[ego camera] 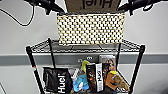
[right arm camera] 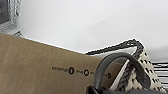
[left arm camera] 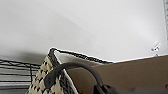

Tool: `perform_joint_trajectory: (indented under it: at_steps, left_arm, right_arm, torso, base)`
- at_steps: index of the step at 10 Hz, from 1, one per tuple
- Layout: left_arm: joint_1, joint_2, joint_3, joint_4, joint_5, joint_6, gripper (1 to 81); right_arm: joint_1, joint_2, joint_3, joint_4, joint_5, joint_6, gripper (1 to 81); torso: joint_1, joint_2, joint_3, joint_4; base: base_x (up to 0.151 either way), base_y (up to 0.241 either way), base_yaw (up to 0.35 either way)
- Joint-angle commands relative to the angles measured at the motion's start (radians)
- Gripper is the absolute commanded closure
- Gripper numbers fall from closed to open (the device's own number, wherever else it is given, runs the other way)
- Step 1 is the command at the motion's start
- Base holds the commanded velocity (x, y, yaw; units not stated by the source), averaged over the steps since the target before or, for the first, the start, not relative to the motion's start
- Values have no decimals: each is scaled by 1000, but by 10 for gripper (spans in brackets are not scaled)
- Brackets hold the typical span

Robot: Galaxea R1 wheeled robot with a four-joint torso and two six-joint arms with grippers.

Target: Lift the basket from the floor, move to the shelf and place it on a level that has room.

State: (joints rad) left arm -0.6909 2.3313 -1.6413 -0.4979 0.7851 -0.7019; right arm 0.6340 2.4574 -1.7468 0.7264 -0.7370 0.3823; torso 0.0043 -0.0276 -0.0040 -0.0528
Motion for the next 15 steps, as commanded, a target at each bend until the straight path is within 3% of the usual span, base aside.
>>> perform_joint_trajectory:
  at_steps: [1, 5, 9, 14, 15]
  left_arm:
    - [-111, 83, -117, 47, -69, 41, 811]
    - [-75, 120, -239, 48, -55, 87, 811]
    - [-8, 174, -333, 48, -53, 133, 811]
    - [15, 182, -319, 44, -55, 136, 811]
    - [15, 177, -308, 44, -55, 136, 10]
  right_arm:
    - [128, 76, -147, 18, 41, -74, 811]
    - [28, 146, -287, 25, 38, -160, 811]
    - [-20, 195, -374, 28, 45, -210, 811]
    - [-43, 209, -379, 31, 48, -223, 811]
    - [-40, 203, -365, 36, 50, -223, 811]
  torso:
    - [0, 0, 0, 0]
    - [0, 1, -1, 0]
    - [1, 1, -1, 0]
    - [0, 1, -1, 0]
    - [0, 1, -1, 0]
  base:
    - [0, 0, 0]
    - [0, 0, 0]
    - [0, 0, 0]
    - [0, 0, 0]
    - [0, 0, 0]
